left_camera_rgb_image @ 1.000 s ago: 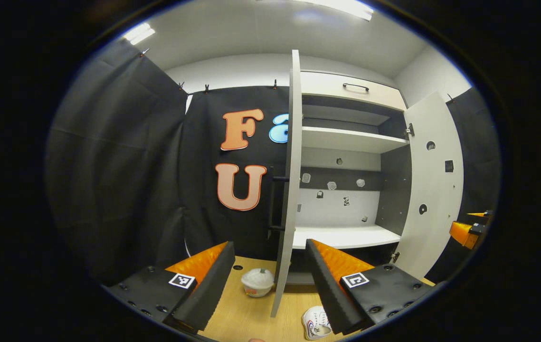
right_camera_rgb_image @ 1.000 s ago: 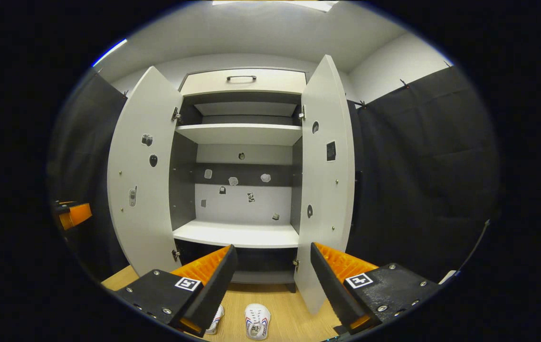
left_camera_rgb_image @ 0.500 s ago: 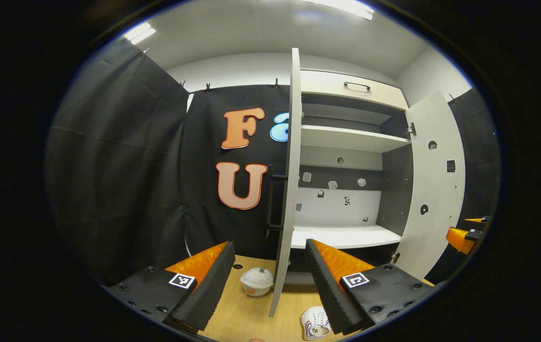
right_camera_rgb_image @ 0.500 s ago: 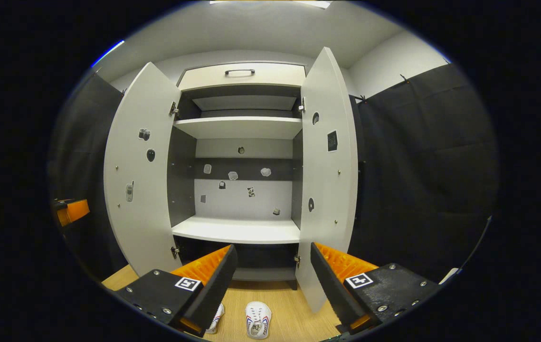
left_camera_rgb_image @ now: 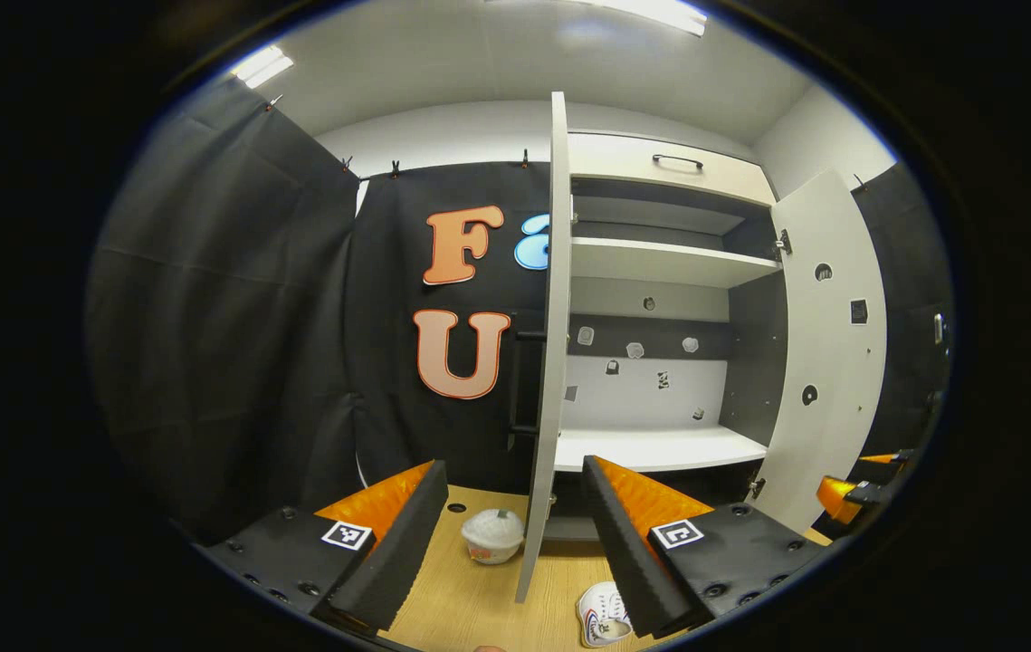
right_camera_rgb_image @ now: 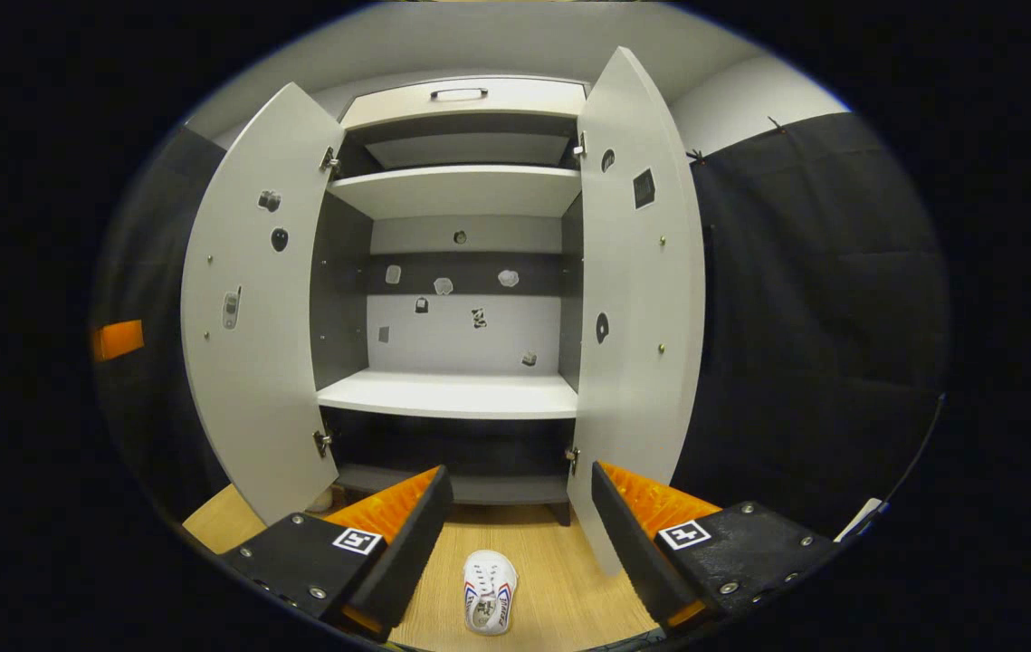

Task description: Grab one shoe with the right hand and put it into the shoe cabinet, grab the other shoe with the left hand and put it into the shoe cabinet; then close the right door with the right hand and the left door with the left hand.

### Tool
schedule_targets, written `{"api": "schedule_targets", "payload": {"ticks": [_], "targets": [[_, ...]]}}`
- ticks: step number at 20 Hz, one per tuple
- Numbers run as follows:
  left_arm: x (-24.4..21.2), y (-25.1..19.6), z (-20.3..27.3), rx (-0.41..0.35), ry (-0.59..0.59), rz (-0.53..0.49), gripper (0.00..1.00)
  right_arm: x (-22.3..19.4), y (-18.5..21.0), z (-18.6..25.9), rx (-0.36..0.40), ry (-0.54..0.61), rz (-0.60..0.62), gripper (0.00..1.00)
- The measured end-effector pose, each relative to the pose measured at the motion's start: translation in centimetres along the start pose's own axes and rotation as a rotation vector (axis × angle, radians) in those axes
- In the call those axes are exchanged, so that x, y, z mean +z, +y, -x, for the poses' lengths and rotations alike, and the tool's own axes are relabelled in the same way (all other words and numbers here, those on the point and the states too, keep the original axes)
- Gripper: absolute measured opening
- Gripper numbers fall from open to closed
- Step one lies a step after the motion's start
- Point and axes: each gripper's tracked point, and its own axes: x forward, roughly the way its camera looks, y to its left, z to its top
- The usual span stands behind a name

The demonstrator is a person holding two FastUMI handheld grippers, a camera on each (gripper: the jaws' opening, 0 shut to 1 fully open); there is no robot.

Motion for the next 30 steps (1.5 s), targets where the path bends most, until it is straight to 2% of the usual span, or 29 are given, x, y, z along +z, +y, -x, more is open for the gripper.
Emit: {"api": "schedule_targets", "payload": {"ticks": [1, 2, 3, 4, 9, 12, 14, 19, 20, 22, 25, 27, 28, 30], "targets": [[-0.1, 0.0, 0.0, 0.0, 0.001, -0.004, 0.96, -1.0, 0.1, -0.3, 0.003, 0.01, -0.001, 0.99], [0.0, 0.2, 0.2, 0.009, -0.004, -0.01, 0.96, -2.2, 0.2, -0.8, 0.003, 0.028, 0.005, 0.95], [0.1, 0.3, 0.3, 0.014, -0.007, -0.015, 0.94, -3.6, 0.3, -1.2, 0.005, 0.052, 0.011, 0.95], [0.1, 0.3, 0.3, 0.015, -0.009, -0.016, 0.96, -5.0, 0.4, -1.6, 0.006, 0.075, 0.016, 0.95], [0.3, 1.0, 0.6, 0.035, -0.009, -0.029, 0.96, -11.4, 0.4, -4.0, -0.004, 0.165, 0.035, 0.95], [0.4, 1.7, 0.9, 0.057, -0.008, -0.038, 0.94, -16.5, 0.4, -5.6, -0.006, 0.254, 0.037, 0.95], [0.3, 2.2, 1.0, 0.075, -0.006, -0.045, 0.99, -20.3, 0.2, -6.3, -0.014, 0.33, 0.026, 0.95], [0.2, 3.8, 1.4, 0.132, -0.005, -0.061, 0.95, -28.1, -0.1, -8.3, -0.022, 0.493, -0.023, 0.95], [0.2, 4.1, 1.4, 0.14, -0.003, -0.06, 0.94, -29.2, -0.2, -8.4, -0.02, 0.517, -0.008, 0.95], [0.0, 4.7, 1.6, 0.155, 0.004, -0.061, 0.99, -30.9, -0.4, -9.0, -0.013, 0.556, 0.004, 0.95], [-0.4, 5.4, 1.9, 0.176, 0.015, -0.062, 0.96, -33.1, -0.2, -9.4, -0.009, 0.616, -0.01, 0.94], [-0.6, 5.9, 2.0, 0.188, 0.022, -0.067, 0.96, -34.3, -0.3, -9.8, -0.013, 0.64, -0.006, 0.9], [-0.7, 6.1, 2.2, 0.194, 0.025, -0.07, 0.94, -34.7, -0.2, -9.7, -0.011, 0.651, -0.016, 0.86], [-0.8, 6.5, 2.3, 0.205, 0.027, -0.074, 0.95, -35.6, 0.2, -10.0, -0.002, 0.678, -0.04, 0.78]]}}
